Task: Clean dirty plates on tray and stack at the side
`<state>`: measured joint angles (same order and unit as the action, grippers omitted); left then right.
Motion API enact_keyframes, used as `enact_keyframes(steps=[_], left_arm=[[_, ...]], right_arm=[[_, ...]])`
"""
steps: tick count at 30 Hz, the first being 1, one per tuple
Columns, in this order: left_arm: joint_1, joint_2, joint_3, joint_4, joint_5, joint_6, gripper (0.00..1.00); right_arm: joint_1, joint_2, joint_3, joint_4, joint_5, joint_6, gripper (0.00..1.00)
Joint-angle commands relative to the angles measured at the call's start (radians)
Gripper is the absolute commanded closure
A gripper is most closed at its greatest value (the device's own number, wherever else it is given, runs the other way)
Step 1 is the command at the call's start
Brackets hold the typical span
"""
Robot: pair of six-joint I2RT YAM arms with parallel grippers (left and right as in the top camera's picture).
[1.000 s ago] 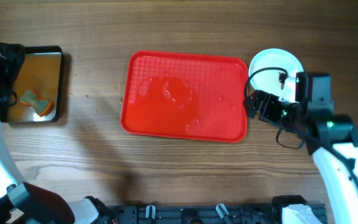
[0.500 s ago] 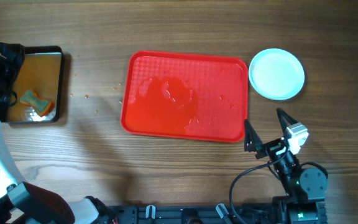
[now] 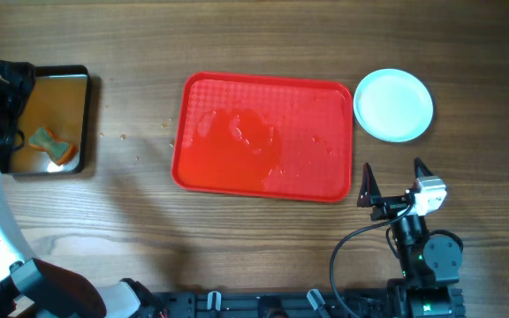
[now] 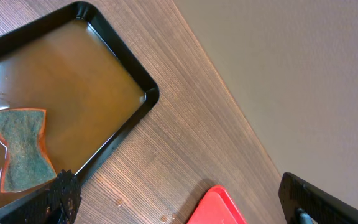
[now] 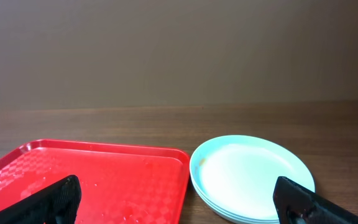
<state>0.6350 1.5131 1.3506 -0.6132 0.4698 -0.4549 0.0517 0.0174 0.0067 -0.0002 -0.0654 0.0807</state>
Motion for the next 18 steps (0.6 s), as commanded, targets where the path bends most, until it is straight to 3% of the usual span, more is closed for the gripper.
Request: enact_keyframes(steps=[1, 9, 12, 17, 18], left_arm=[[-0.004, 0.005, 0.009, 0.003, 0.011, -0.002, 0.0], [-0.004, 0.006, 0.009, 0.003, 0.011, -0.001, 0.0], [-0.004, 0.003, 0.009, -0.011, -0.21, 0.005, 0.0], [-0.005, -0.017, 0.009, -0.018, -0.249, 0.006, 0.0], [-0.005, -0.031, 0.009, -0.077, -0.288, 0.006, 0.0]], right_arm=[[0.004, -0.013, -0.002, 0.002, 0.02, -0.013, 0.0], [0.004, -0.013, -0.002, 0.002, 0.02, -0.014, 0.0], [0.004, -0.013, -0.002, 0.002, 0.02, -0.014, 0.0], [0.004, -0.013, -0.002, 0.002, 0.02, -0.013, 0.0], [0.004, -0.013, -0.002, 0.002, 0.02, -0.013, 0.0]])
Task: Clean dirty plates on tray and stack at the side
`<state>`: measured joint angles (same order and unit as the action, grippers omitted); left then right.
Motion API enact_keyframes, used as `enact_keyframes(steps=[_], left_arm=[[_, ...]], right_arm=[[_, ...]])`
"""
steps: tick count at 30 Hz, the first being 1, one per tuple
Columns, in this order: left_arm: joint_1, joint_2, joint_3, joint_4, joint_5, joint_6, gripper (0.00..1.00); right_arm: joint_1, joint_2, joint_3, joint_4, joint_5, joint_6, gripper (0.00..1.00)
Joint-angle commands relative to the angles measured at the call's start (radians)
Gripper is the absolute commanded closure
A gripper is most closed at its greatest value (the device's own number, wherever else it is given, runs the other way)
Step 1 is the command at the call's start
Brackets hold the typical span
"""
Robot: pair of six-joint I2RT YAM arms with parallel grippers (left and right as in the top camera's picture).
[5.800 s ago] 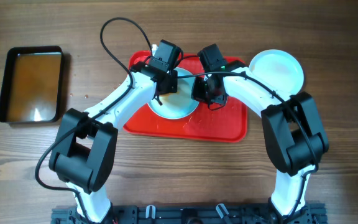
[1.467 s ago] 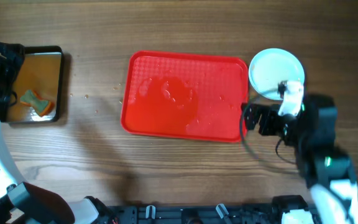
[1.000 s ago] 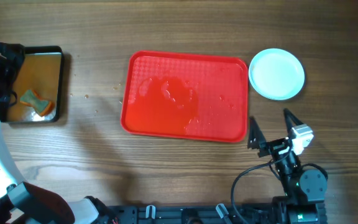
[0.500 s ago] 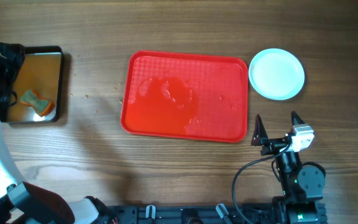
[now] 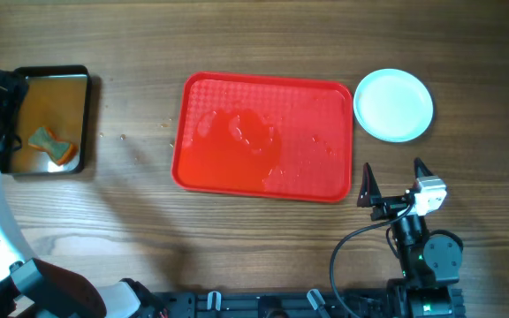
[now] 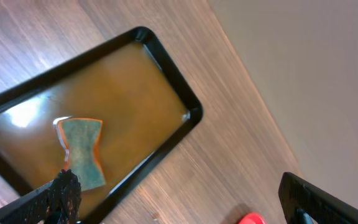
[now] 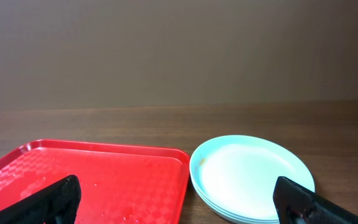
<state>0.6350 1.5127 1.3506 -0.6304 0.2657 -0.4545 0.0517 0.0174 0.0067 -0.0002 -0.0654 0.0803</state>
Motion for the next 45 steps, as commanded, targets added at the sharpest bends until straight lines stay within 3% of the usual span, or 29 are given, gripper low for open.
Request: enact_keyframes(steps=[1, 3, 6, 8, 12, 17, 23, 26, 28, 34, 37, 41, 45], left_arm=[[-0.005, -0.046, 0.009, -0.115, -0.113, 0.005, 0.0], [-0.018, -0.094, -0.019, -0.269, -0.114, 0.005, 0.0], [-0.13, -0.198, -0.173, -0.242, -0.115, 0.079, 0.0], [-0.256, -0.294, -0.349, -0.084, -0.114, 0.163, 0.0], [-0.399, -0.542, -0.723, 0.215, -0.121, 0.163, 0.0], [-0.415, -0.868, -1.092, 0.423, -0.118, 0.163, 0.0], [-0.454, -1.112, -1.315, 0.662, -0.114, 0.164, 0.0], [-0.522, -1.229, -1.345, 0.663, -0.122, 0.259, 0.0], [-0.549, -1.311, -1.345, 0.582, -0.143, 0.315, 0.0], [-0.602, -1.507, -1.345, 0.558, -0.163, 0.317, 0.0], [-0.617, -1.509, -1.345, 0.558, -0.163, 0.325, 0.0], [-0.618, -1.509, -1.345, 0.558, -0.163, 0.568, 0.0], [-0.618, -1.509, -1.345, 0.554, -0.193, 0.541, 0.0]], right_arm=[[0.004, -0.013, -0.002, 0.002, 0.02, -0.013, 0.0], [0.004, -0.013, -0.002, 0.002, 0.02, -0.013, 0.0], [0.004, -0.013, -0.002, 0.002, 0.02, -0.013, 0.0], [0.004, -0.013, -0.002, 0.002, 0.02, -0.013, 0.0], [0.004, -0.013, -0.002, 0.002, 0.02, -0.013, 0.0], [0.004, -0.013, -0.002, 0.002, 0.02, -0.013, 0.0], [0.004, -0.013, -0.002, 0.002, 0.02, -0.013, 0.0], [0.004, -0.013, -0.002, 0.002, 0.02, -0.013, 0.0], [0.004, -0.013, -0.002, 0.002, 0.02, -0.014, 0.0], [0.004, -0.013, -0.002, 0.002, 0.021, -0.013, 0.0], [0.004, -0.013, -0.002, 0.002, 0.02, -0.013, 0.0], [0.004, -0.013, -0.002, 0.002, 0.02, -0.013, 0.0], [0.004, -0.013, -0.002, 0.002, 0.02, -0.013, 0.0]])
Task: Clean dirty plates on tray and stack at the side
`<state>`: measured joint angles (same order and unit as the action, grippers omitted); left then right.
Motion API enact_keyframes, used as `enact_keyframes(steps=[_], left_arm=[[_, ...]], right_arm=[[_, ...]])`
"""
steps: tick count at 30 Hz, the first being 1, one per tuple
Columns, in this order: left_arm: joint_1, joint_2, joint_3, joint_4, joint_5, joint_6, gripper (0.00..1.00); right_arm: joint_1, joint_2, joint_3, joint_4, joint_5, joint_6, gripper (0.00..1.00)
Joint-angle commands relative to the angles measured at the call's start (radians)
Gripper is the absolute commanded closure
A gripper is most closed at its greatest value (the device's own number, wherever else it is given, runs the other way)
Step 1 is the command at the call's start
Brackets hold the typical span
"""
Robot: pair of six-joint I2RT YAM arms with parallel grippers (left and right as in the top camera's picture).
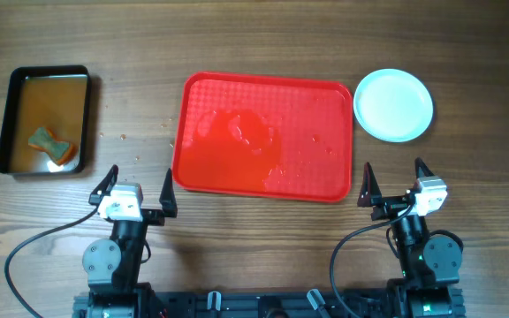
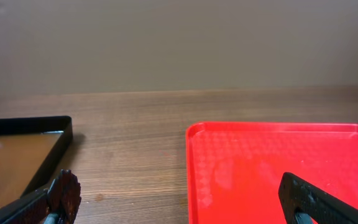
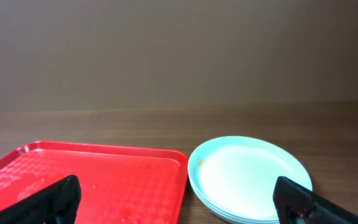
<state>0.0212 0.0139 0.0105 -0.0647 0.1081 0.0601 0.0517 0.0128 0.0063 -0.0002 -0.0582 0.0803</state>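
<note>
The red tray (image 1: 263,137) lies mid-table with wet smears and no plates on it; it also shows in both wrist views (image 2: 278,162) (image 3: 86,177). A stack of pale blue plates (image 1: 393,104) (image 3: 247,177) sits on the table just right of the tray. My left gripper (image 1: 135,193) stands open near the front edge, left of the tray's front corner, holding nothing. My right gripper (image 1: 394,185) stands open in front of the plates, also holding nothing.
A black pan of brown water (image 1: 44,119) with a green-orange sponge (image 1: 53,146) in it sits at the far left; its corner shows in the left wrist view (image 2: 23,155). Crumbs speckle the wood between pan and tray.
My left arm has left the pan at the far left and now rests at the front edge, gripper open and level, facing the tray. The right arm, tray, plates and sponge have not moved.
At first my left gripper hung open over the pan with the sponge lying in the water. It then stood higher above the pan. Now it is parked at the front. The right gripper stayed open in front of the stacked plates throughout.
</note>
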Motion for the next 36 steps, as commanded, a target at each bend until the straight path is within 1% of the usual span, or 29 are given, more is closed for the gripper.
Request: enact_keyframes(steps=[1, 5, 36], left_arm=[[-0.005, -0.011, -0.005, -0.016, -0.065, -0.023, 0.0], [-0.005, -0.011, -0.005, -0.015, -0.065, 0.011, 0.0], [-0.006, -0.009, -0.005, -0.011, -0.065, 0.003, 0.0]], right_arm=[[0.004, -0.008, -0.001, 0.002, 0.013, -0.013, 0.0], [0.004, -0.008, -0.001, 0.002, 0.013, -0.013, 0.0], [0.004, -0.008, -0.001, 0.002, 0.013, -0.013, 0.0]])
